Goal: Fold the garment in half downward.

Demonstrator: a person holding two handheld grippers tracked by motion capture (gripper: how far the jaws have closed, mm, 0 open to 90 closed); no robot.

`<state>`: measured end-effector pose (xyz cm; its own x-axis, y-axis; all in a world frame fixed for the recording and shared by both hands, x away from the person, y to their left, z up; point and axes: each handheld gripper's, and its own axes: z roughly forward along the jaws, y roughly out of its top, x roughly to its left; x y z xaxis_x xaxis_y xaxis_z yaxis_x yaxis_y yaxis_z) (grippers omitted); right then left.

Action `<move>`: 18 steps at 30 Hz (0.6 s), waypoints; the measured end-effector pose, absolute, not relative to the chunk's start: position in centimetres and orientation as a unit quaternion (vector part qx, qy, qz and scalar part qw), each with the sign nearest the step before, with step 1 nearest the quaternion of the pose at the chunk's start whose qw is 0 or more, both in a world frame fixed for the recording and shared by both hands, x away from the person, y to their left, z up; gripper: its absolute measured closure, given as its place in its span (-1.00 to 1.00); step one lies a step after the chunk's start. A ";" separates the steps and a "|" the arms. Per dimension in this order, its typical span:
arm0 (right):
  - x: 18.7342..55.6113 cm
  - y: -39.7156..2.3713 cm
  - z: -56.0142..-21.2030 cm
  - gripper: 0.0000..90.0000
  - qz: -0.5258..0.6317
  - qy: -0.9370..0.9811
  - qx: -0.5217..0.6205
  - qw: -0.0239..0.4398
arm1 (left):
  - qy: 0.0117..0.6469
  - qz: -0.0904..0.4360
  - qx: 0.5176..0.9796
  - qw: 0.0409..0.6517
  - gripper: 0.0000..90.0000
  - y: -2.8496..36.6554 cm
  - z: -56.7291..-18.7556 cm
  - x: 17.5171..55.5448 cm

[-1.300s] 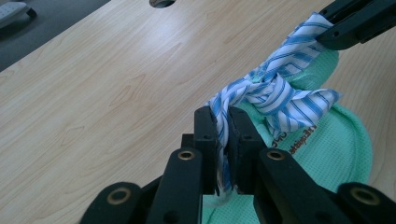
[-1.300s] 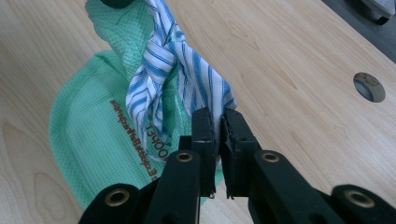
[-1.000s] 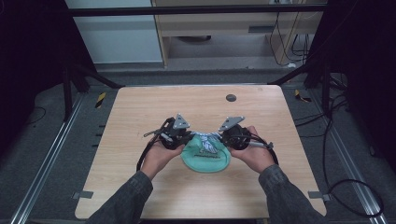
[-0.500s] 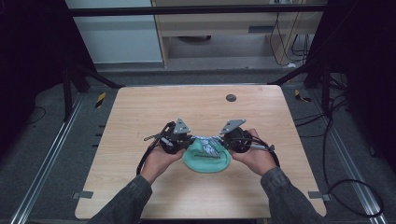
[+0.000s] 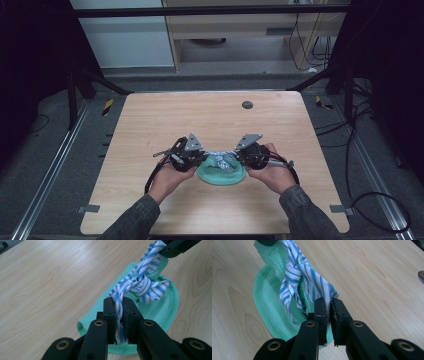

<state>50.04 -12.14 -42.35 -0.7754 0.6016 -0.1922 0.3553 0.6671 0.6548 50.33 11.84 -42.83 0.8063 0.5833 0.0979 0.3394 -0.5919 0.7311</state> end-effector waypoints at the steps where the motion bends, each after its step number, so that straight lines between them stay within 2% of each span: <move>1: 49.9 -12.2 -42.4 0.85 0.306 0.891 0.269 0.201 | 0.262 0.166 0.877 0.368 0.82 11.9 -42.9 50.2; 18: 48.8 -12.4 -43.8 0.84 0.310 0.890 0.271 0.194 | 0.263 0.157 0.876 0.372 0.81 11.9 -44.2 49.6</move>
